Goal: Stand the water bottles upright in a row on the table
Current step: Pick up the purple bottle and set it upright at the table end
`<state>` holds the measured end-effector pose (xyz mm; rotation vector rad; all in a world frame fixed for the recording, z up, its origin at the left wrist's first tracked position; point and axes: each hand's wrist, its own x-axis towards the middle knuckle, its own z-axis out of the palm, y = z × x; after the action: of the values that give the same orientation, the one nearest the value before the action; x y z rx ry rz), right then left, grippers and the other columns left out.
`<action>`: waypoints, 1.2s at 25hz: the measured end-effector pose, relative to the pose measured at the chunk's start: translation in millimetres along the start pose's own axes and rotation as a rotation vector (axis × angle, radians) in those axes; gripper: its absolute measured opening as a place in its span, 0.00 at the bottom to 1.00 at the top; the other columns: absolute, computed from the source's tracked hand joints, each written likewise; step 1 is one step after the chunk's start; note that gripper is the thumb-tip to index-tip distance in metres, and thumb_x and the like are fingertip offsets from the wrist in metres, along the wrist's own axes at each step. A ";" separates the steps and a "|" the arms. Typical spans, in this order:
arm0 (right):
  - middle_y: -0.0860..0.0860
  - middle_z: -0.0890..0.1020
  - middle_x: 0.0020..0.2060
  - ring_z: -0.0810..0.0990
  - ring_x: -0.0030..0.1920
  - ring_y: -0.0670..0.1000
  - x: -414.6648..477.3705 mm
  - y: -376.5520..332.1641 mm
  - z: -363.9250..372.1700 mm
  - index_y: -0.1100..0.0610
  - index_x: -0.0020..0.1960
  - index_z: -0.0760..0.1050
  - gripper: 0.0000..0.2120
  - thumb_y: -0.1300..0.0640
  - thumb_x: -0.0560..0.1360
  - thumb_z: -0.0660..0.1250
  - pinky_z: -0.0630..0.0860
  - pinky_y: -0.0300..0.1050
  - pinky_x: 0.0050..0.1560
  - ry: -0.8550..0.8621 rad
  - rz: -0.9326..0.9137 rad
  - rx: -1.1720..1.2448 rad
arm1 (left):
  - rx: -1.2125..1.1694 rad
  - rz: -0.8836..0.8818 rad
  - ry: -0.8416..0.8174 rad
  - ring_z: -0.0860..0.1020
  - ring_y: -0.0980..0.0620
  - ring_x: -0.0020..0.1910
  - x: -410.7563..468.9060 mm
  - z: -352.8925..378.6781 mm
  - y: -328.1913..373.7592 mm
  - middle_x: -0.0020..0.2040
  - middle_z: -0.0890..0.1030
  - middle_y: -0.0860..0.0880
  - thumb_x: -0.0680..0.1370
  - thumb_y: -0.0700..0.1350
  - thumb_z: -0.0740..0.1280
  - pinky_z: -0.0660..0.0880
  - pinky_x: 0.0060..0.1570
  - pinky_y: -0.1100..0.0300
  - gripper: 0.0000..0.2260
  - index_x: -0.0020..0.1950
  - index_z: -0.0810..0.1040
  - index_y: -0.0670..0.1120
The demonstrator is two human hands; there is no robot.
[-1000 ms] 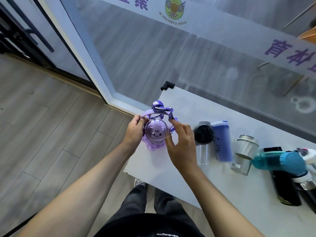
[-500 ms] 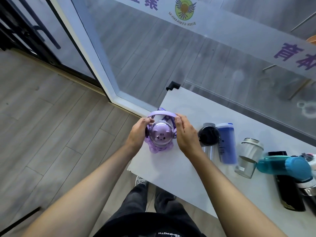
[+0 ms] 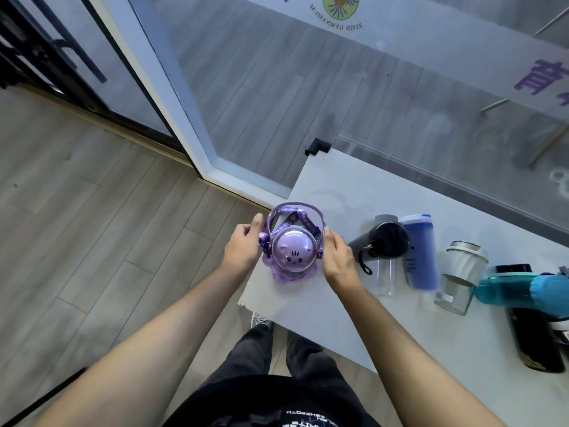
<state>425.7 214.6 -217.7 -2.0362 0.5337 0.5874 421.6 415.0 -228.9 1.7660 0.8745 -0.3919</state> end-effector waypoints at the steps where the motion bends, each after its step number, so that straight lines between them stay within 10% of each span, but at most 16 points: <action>1: 0.57 0.74 0.70 0.69 0.73 0.57 -5.1 4.9 1.1 0.50 0.74 0.70 0.27 0.37 0.83 0.49 0.62 0.50 0.73 -0.023 0.045 0.048 | 0.111 -0.018 -0.019 0.76 0.43 0.54 0.0 -2.6 -5.0 0.52 0.81 0.46 0.74 0.72 0.52 0.71 0.57 0.50 0.32 0.53 0.79 0.48; 4: 0.52 0.74 0.73 0.69 0.74 0.54 -14.5 11.4 7.2 0.51 0.74 0.71 0.26 0.40 0.84 0.50 0.62 0.44 0.70 -0.048 0.127 0.111 | 0.253 -0.027 -0.112 0.72 0.35 0.62 -5.8 -1.7 -12.6 0.55 0.79 0.36 0.78 0.63 0.47 0.68 0.66 0.43 0.27 0.47 0.76 0.45; 10: 0.51 0.84 0.59 0.80 0.63 0.54 -17.7 0.6 20.3 0.50 0.61 0.82 0.38 0.25 0.68 0.53 0.74 0.55 0.68 0.039 0.139 0.233 | -0.175 0.015 -0.245 0.74 0.48 0.43 -16.8 -7.4 -19.7 0.41 0.78 0.49 0.81 0.58 0.55 0.72 0.49 0.53 0.19 0.44 0.78 0.47; 17: 0.45 0.84 0.44 0.80 0.49 0.50 -17.6 -20.0 29.0 0.50 0.46 0.82 0.16 0.41 0.80 0.62 0.78 0.44 0.53 0.037 0.023 0.226 | -0.299 0.195 -0.292 0.81 0.57 0.51 -20.2 -7.6 -20.3 0.53 0.84 0.53 0.80 0.55 0.64 0.76 0.52 0.61 0.14 0.59 0.79 0.48; 23: 0.51 0.82 0.48 0.78 0.50 0.53 16.5 -98.8 4.7 0.53 0.53 0.82 0.13 0.48 0.82 0.61 0.71 0.43 0.51 0.068 -0.090 0.205 | -0.334 0.168 -0.175 0.77 0.51 0.44 17.4 -4.4 57.0 0.43 0.80 0.51 0.79 0.55 0.61 0.73 0.45 0.55 0.11 0.49 0.75 0.48; 30: 0.45 0.80 0.37 0.76 0.42 0.50 86.6 -157.0 -73.9 0.50 0.36 0.76 0.12 0.48 0.77 0.63 0.73 0.49 0.50 0.169 -0.150 0.327 | -0.263 0.366 -0.258 0.75 0.53 0.37 47.3 33.5 185.5 0.38 0.75 0.51 0.81 0.53 0.57 0.72 0.37 0.61 0.11 0.50 0.75 0.48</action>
<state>599.5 214.4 -131.7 -1.8014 0.5324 0.2216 592.4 372.9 -146.3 1.5483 0.3886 -0.2432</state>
